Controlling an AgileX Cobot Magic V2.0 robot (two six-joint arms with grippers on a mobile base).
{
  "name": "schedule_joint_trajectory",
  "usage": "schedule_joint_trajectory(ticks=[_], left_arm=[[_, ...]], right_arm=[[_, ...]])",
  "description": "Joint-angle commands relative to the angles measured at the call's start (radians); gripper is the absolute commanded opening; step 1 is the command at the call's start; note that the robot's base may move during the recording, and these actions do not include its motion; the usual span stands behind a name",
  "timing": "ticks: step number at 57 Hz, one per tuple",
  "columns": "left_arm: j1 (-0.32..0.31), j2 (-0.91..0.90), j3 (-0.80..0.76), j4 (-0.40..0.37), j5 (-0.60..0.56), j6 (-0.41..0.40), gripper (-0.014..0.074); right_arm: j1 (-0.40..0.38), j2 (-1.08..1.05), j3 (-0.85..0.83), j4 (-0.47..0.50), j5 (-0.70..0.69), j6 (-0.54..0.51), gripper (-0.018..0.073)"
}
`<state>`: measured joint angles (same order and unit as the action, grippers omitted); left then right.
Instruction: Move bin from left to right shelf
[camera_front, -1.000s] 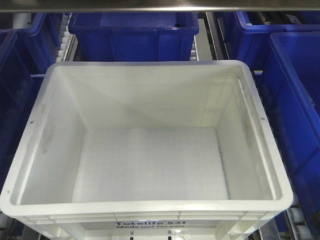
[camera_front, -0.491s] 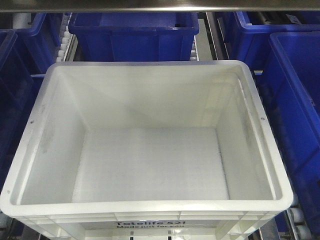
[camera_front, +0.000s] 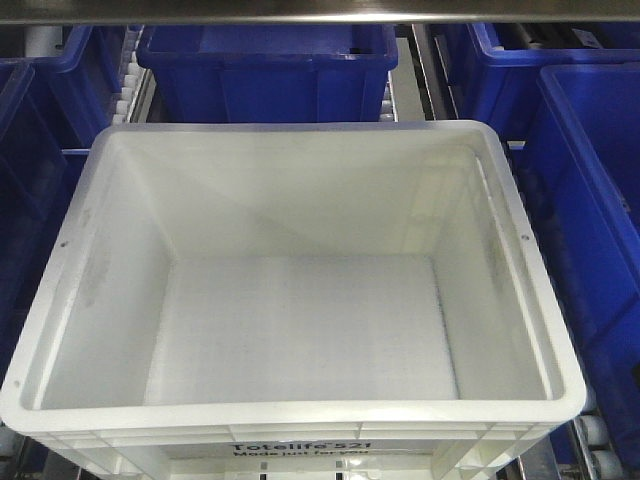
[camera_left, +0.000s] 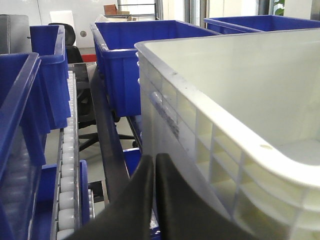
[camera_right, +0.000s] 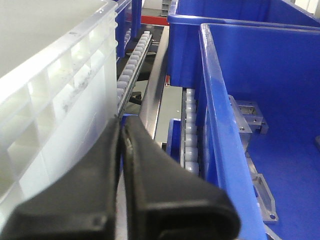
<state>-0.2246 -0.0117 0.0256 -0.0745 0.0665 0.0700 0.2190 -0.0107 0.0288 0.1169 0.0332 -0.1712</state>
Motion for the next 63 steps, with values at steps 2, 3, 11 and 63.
schedule_joint_trajectory(ticks=[2,3,11,63], left_arm=[[-0.005,-0.015,0.02,-0.01,-0.077,-0.001,-0.0006],[-0.005,-0.015,0.02,-0.01,-0.077,-0.001,-0.0006],[-0.005,-0.015,0.02,-0.01,-0.077,-0.001,-0.0006],[-0.005,-0.015,0.02,-0.01,-0.077,-0.001,-0.0006]], right_arm=[[0.0,-0.01,0.019,-0.005,-0.069,-0.004,-0.0008],[0.0,-0.01,0.019,-0.005,-0.069,-0.004,-0.0008],[0.0,-0.01,0.019,-0.005,-0.069,-0.004,-0.0008],[0.0,-0.01,0.019,-0.005,-0.062,-0.004,-0.0008]])
